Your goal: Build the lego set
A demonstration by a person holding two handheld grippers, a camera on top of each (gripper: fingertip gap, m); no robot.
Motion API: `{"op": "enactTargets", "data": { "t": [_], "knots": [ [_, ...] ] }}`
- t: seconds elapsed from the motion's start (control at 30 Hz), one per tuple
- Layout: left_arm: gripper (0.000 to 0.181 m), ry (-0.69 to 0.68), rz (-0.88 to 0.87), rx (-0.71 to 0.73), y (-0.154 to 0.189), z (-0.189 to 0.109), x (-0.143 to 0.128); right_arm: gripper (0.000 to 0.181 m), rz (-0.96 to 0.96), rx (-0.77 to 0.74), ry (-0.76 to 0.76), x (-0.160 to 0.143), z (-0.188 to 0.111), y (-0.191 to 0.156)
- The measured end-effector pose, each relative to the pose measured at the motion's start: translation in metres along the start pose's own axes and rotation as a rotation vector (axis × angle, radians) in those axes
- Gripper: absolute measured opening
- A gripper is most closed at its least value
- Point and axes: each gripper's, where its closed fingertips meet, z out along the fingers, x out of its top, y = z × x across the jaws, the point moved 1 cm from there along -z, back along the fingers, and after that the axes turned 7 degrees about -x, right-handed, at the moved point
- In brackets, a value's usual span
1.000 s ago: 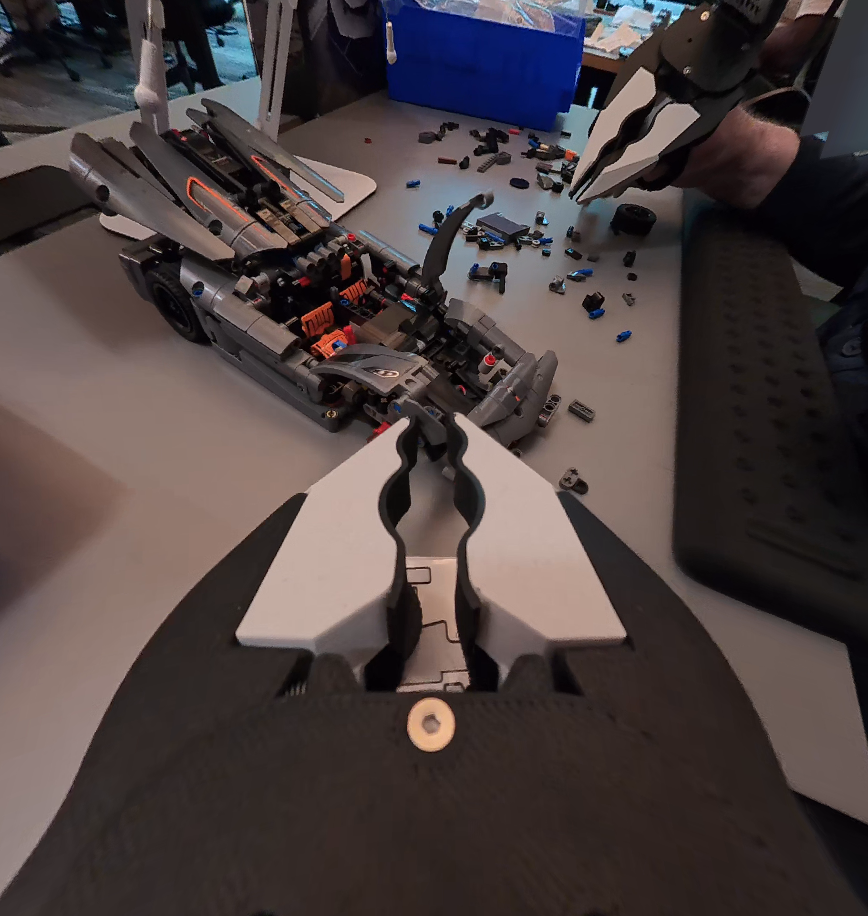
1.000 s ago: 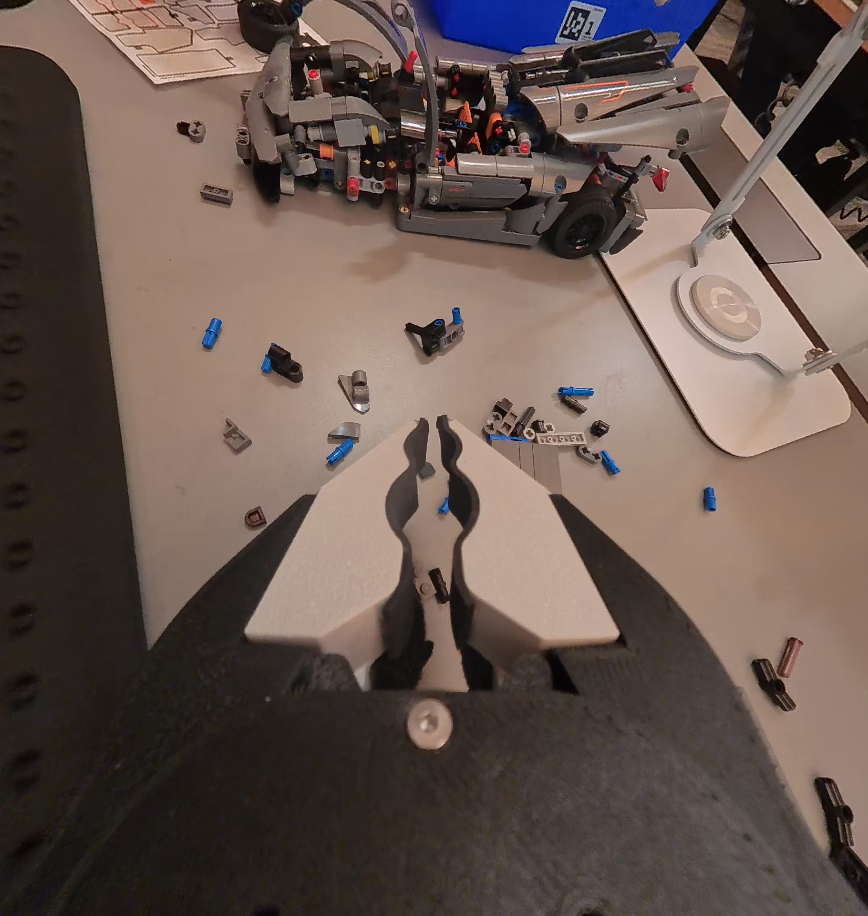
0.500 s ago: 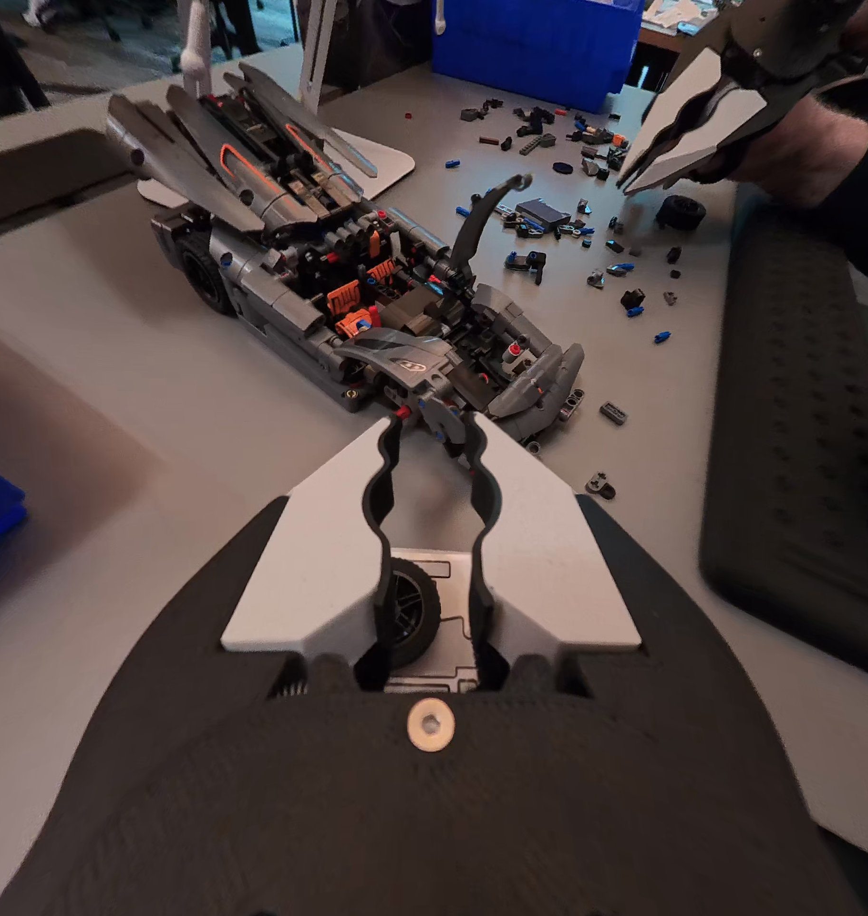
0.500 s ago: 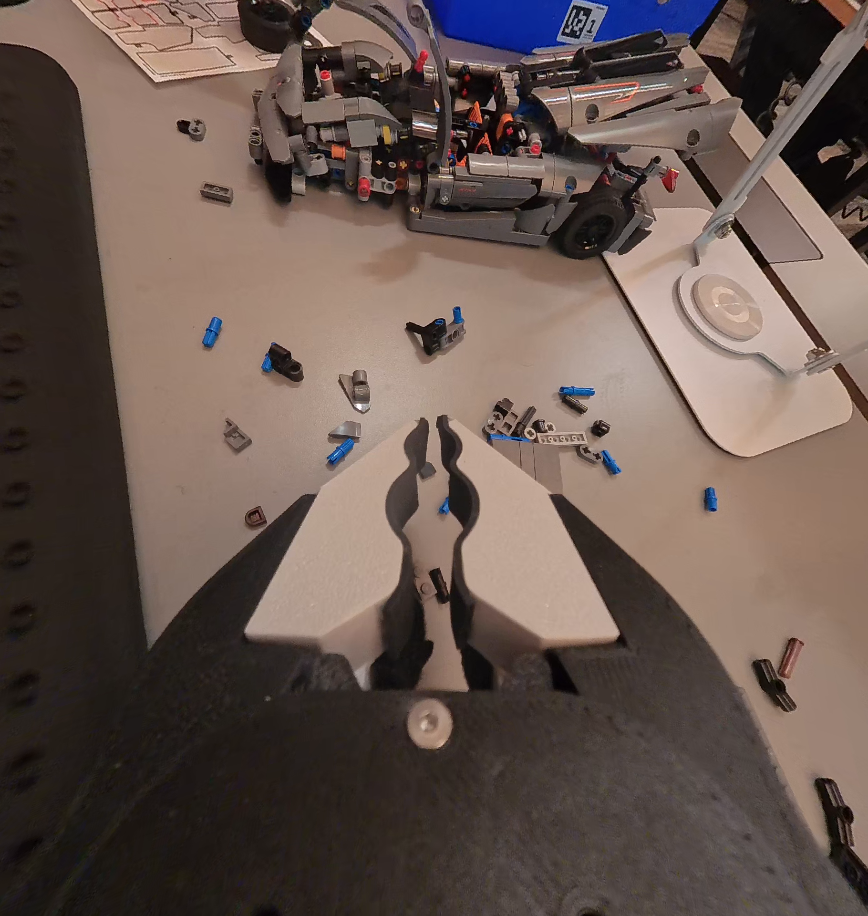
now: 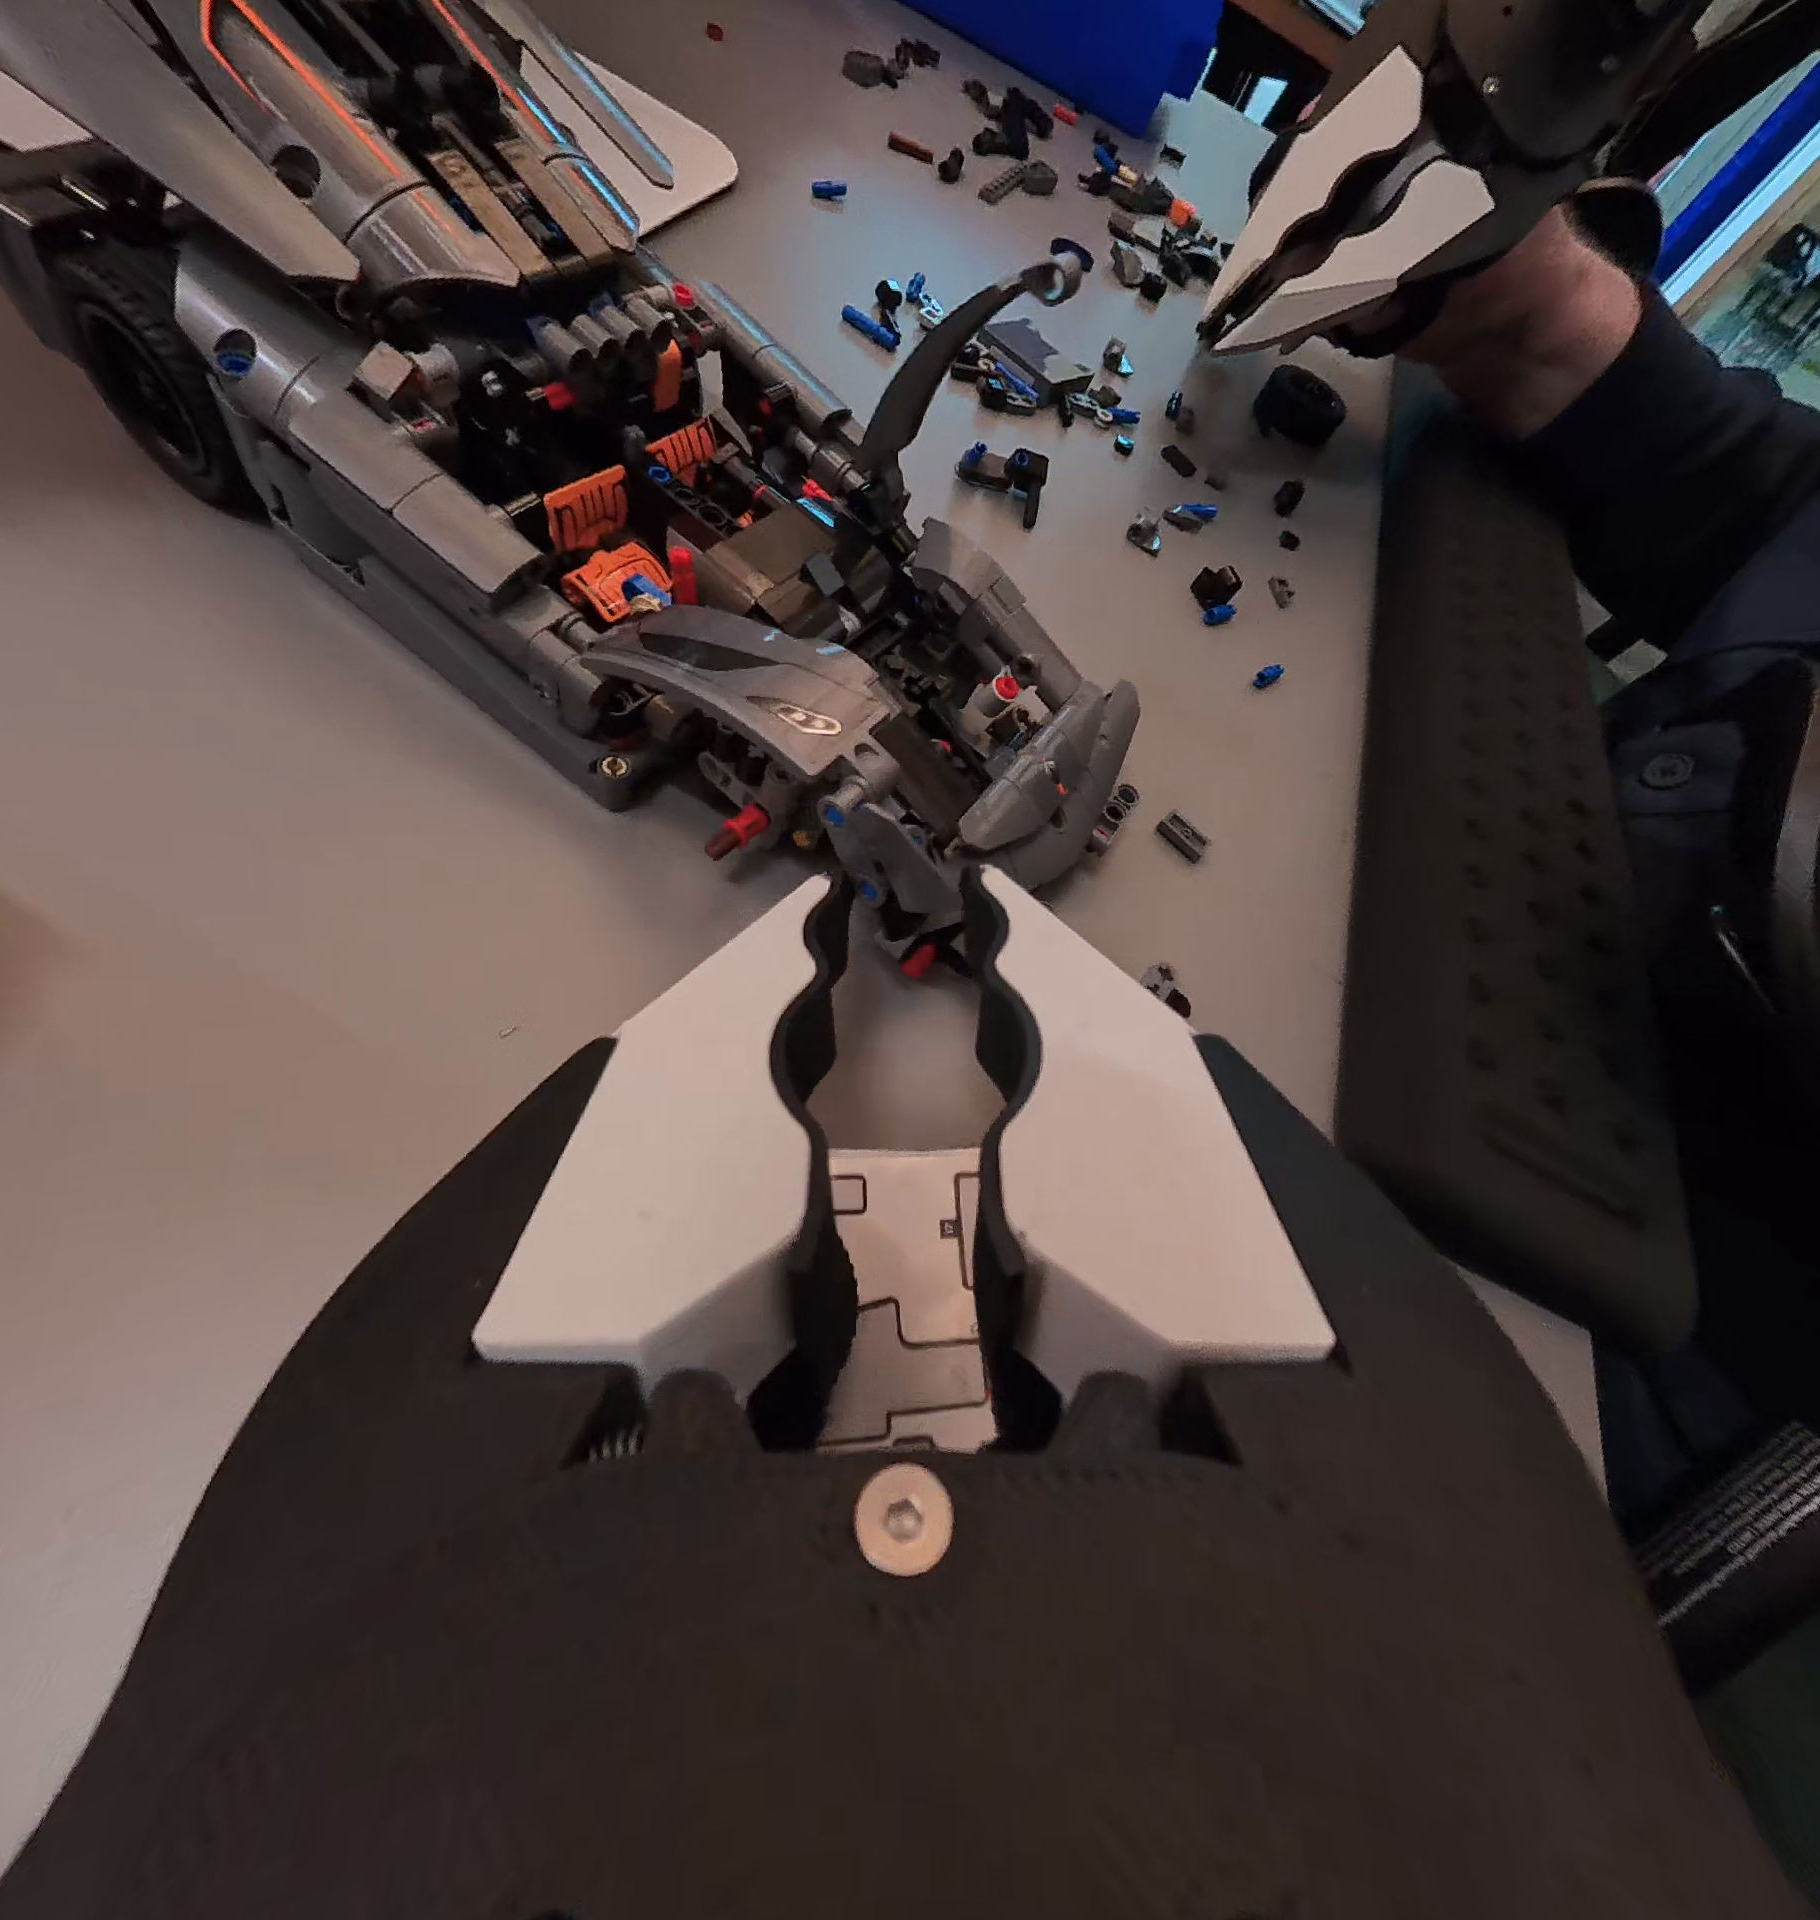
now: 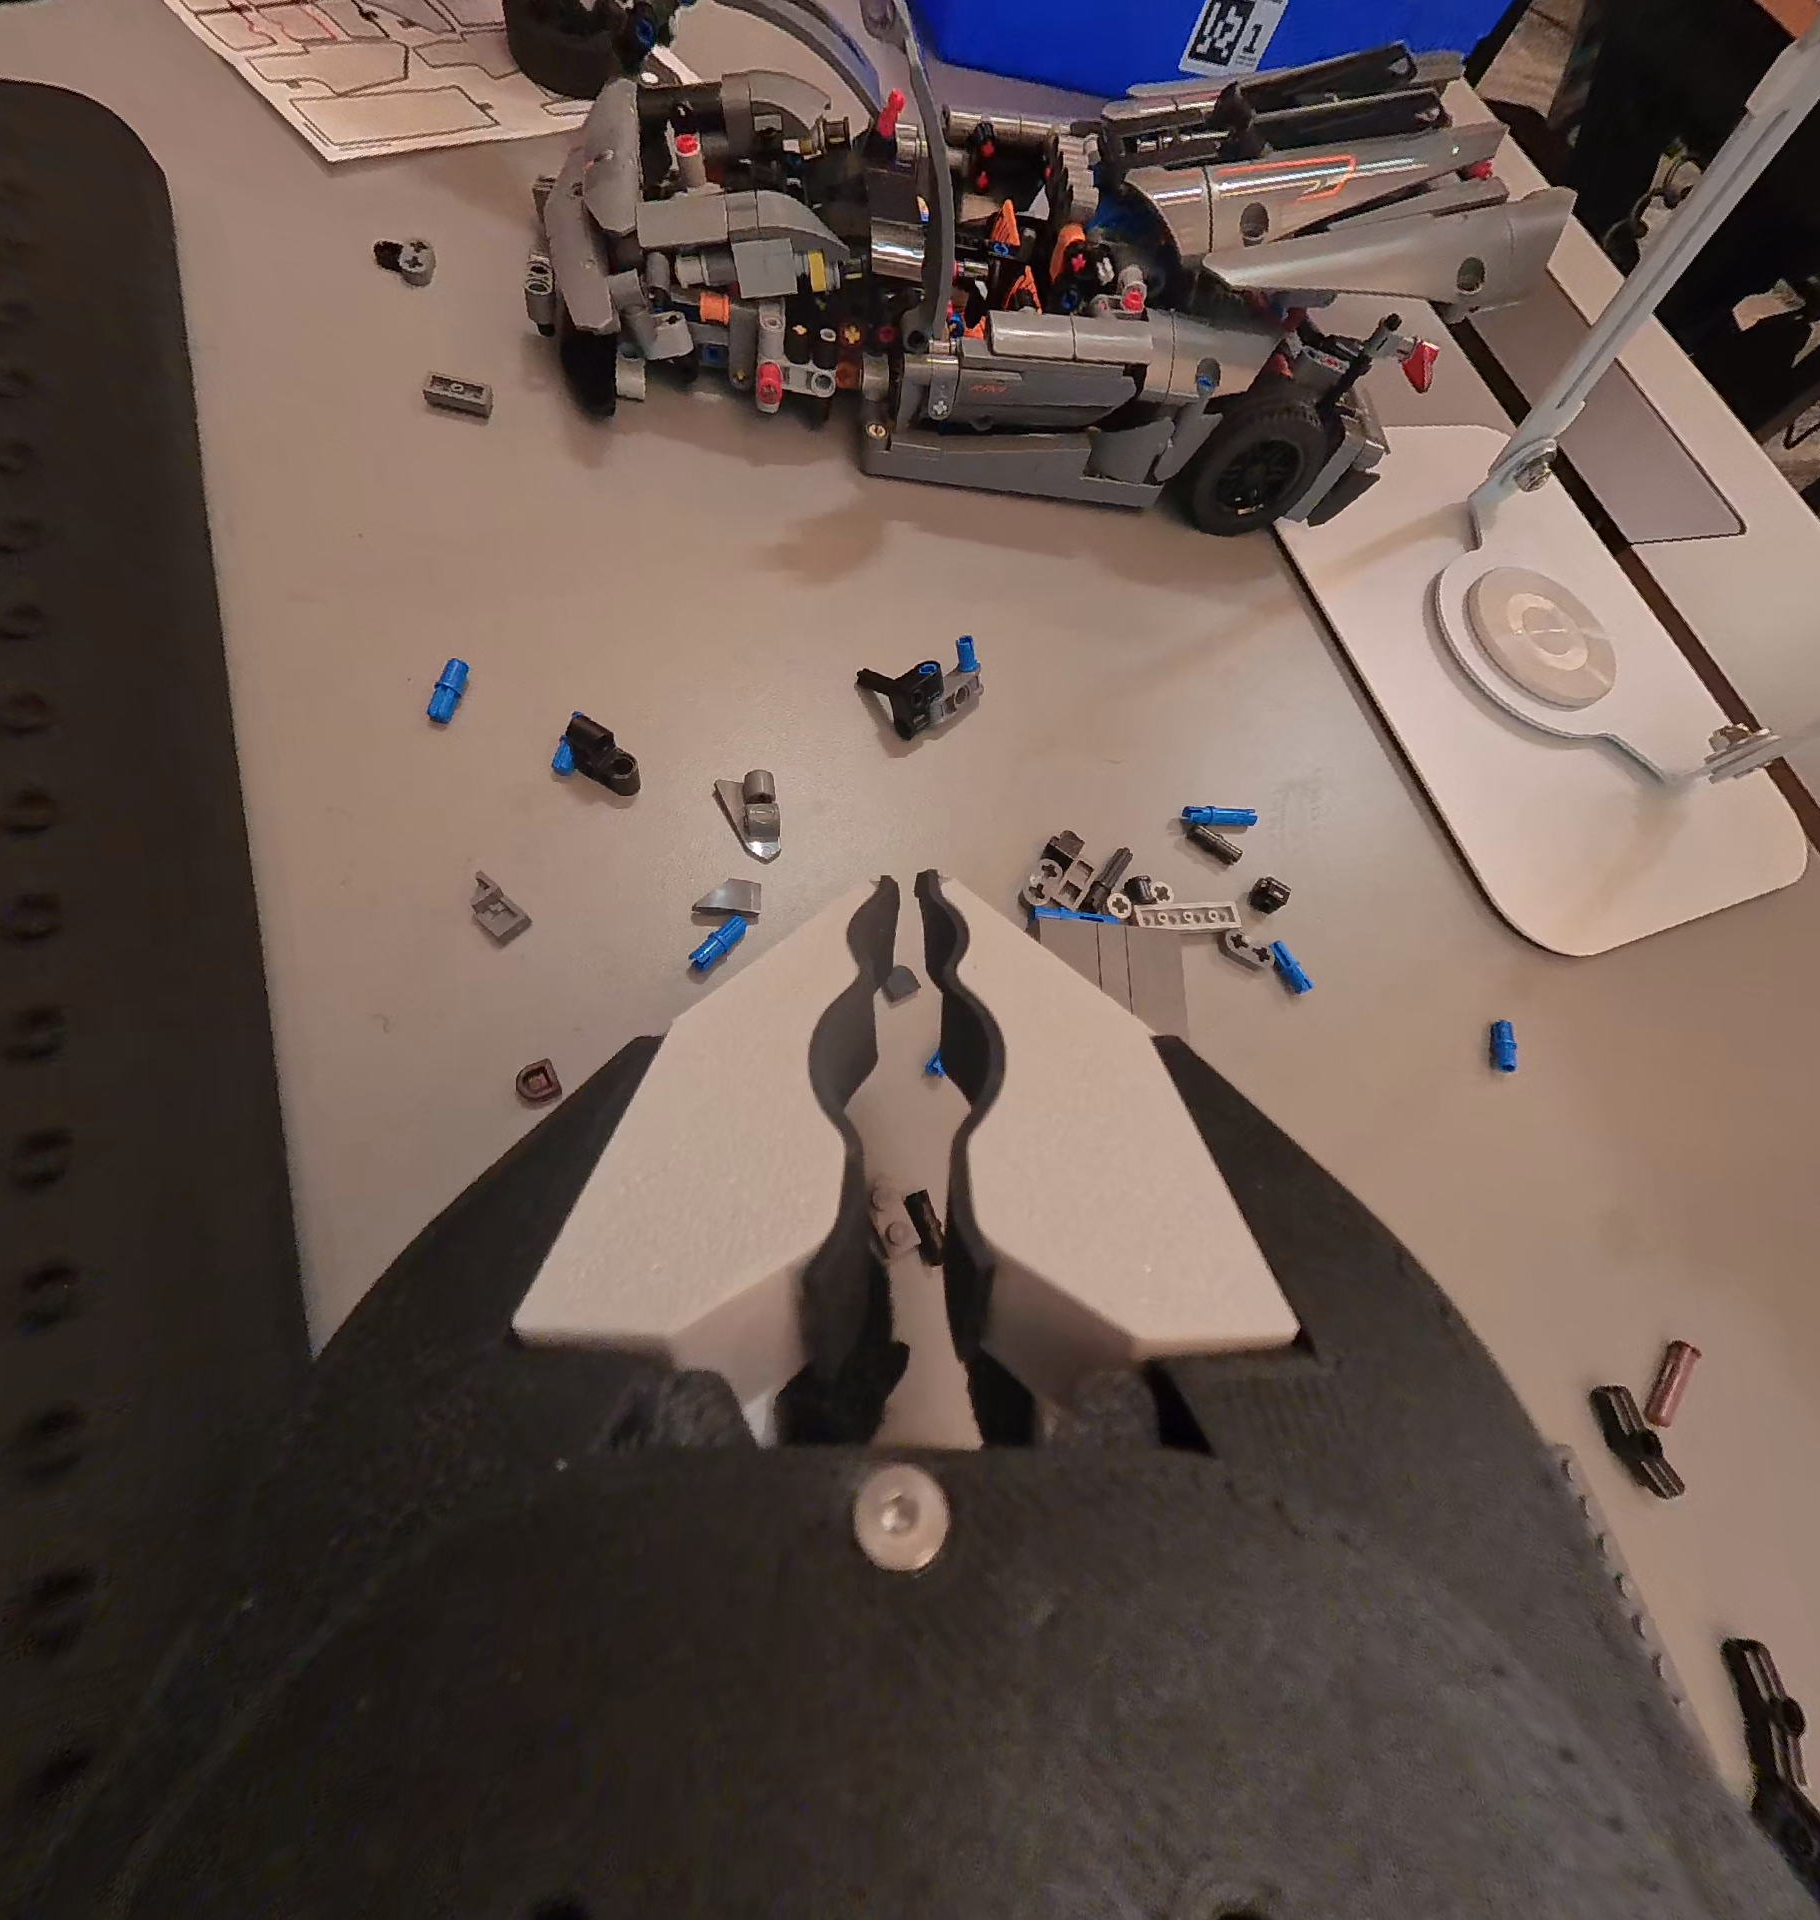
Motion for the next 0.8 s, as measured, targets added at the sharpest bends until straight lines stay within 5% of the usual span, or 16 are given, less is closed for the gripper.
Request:
{"op": "enactTargets", "data": {
  "t": [0.8],
  "knots": [
    [0.025,-0.125,0.392,0.196,-0.015,0.012,0.006,0.002,-0.010,-0.009,-0.008,-0.001,-0.001,0.001]
  ]
}}
